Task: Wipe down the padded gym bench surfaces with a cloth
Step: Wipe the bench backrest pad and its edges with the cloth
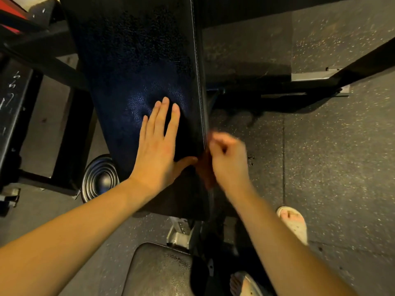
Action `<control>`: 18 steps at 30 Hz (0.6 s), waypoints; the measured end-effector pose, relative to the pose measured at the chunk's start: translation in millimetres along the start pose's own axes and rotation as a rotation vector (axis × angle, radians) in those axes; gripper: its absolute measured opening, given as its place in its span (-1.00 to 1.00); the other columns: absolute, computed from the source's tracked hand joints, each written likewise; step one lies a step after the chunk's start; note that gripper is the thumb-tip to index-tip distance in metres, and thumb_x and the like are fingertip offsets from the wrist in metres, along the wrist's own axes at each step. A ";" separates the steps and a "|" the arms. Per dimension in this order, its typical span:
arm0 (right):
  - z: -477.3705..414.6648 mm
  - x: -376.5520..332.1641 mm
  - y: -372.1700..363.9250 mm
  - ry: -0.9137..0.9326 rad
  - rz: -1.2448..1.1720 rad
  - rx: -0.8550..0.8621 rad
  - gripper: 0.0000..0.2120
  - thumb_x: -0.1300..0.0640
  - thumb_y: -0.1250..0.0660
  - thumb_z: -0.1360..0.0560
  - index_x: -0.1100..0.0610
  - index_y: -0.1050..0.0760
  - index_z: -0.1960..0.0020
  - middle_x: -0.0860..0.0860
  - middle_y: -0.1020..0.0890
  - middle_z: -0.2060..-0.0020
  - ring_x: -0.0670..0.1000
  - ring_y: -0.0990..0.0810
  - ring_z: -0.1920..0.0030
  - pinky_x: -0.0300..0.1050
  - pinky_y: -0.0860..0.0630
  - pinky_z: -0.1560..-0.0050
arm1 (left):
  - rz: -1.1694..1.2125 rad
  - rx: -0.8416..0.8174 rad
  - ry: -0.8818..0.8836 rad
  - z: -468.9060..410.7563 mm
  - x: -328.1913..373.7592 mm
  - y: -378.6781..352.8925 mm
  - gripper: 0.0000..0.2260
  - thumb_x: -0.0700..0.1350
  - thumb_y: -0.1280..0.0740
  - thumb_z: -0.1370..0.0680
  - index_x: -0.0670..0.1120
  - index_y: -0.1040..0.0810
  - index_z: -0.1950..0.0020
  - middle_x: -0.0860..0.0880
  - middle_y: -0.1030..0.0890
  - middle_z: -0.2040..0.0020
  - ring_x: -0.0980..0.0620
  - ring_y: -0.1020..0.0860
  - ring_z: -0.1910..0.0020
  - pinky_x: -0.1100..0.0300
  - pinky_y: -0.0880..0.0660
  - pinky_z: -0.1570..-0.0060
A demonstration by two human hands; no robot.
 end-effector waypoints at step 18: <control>38.1 21.3 1.3 0.245 0.056 0.123 -0.79 0.17 -0.25 -0.65 0.00 -0.55 -0.23 -0.20 -0.55 0.00 -0.30 -0.56 -0.02 -0.46 -0.46 -0.08 | -0.019 -0.038 0.024 90.1 16.9 -50.5 0.00 0.14 -0.53 -0.45 -0.20 -0.05 -0.67 -0.21 0.02 -0.68 -0.18 0.03 -0.67 -0.26 -0.08 -0.58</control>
Point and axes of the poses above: each hand's wrist, its own z-axis away from the middle knuckle, its own y-axis out of the back of the hand, x = y × z, the point moved 10 cm from there along -z, towards the middle knuckle
